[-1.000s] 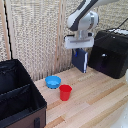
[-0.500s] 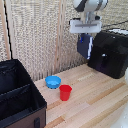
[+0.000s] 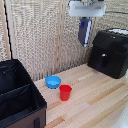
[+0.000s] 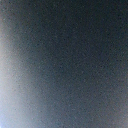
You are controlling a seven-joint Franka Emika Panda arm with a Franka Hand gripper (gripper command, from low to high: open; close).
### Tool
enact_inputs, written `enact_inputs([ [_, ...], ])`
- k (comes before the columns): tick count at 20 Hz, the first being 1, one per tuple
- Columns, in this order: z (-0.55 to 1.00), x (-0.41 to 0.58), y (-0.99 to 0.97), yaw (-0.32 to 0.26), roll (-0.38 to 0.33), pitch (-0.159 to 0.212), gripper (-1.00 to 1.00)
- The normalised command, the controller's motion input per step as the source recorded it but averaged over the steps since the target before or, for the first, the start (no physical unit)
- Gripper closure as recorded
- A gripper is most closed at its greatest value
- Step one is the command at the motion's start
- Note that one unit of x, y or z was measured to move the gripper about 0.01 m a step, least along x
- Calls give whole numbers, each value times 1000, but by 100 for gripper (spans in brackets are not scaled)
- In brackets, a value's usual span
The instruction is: Discover the targeted book and set your gripper to the appropriate amplitude. Smoothly guide your gripper in the direction of the book and snatch it firmly. Search for the back section of the caddy. Move the held book towards the back section and lightly deposit it inside.
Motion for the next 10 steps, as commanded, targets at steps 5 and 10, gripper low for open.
enact_inputs([
  [5,301,0,262,-296,20,-11,100],
  [10,124,0,462,-237,25,0,100],
])
